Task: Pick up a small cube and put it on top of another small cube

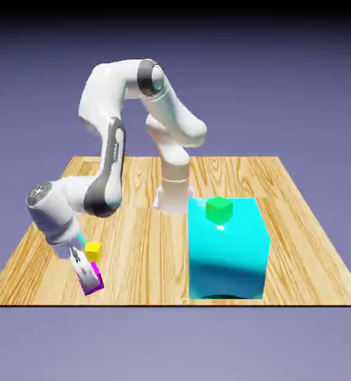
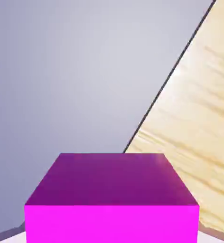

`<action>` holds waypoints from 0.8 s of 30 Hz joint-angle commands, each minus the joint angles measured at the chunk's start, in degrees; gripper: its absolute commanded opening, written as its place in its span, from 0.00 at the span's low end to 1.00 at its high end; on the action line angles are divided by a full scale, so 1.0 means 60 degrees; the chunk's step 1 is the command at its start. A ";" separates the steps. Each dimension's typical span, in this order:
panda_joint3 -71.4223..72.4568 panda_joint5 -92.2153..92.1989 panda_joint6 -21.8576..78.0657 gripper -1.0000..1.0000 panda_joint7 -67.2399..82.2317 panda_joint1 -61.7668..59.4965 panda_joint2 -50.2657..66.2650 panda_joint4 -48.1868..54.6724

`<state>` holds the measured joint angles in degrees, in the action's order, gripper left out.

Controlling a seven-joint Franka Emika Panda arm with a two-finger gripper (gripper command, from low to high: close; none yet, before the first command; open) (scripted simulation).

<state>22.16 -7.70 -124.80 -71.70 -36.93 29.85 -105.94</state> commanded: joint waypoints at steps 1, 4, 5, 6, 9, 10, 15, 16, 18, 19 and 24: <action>0.0346 -0.0148 0.0030 0.00 0.0340 0.0168 -0.0263 -0.0102; 0.1379 -0.0774 -0.0012 0.00 0.1359 0.0745 -0.1301 -0.0828; 0.1724 -0.0983 -0.0026 0.00 0.1698 0.0938 -0.1647 -0.1070; 0.2068 -0.1192 -0.0039 0.00 0.2038 0.1130 -0.1993 -0.1312; 0.2922 -0.1755 -0.0119 0.00 0.2901 0.1725 -0.3028 -0.2155; 0.3106 -0.1907 -0.0168 0.00 0.3101 0.1933 -0.3372 -0.2502; 0.4024 -0.2667 -0.0409 0.00 0.4101 0.2973 -0.5089 -0.4232; 0.4208 -0.2819 -0.0458 0.00 0.4302 0.3181 -0.5433 -0.4578; 0.4575 -0.3122 -0.0554 0.00 0.4702 0.3597 -0.6120 -0.5270; 0.4759 -0.3274 -0.0603 0.00 0.4902 0.3805 -0.6463 -0.5616; 0.5299 -0.3868 -0.0869 0.00 0.5620 0.4874 -0.8061 -0.7347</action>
<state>53.95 -31.11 -130.00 -37.85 -7.69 -18.52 -150.02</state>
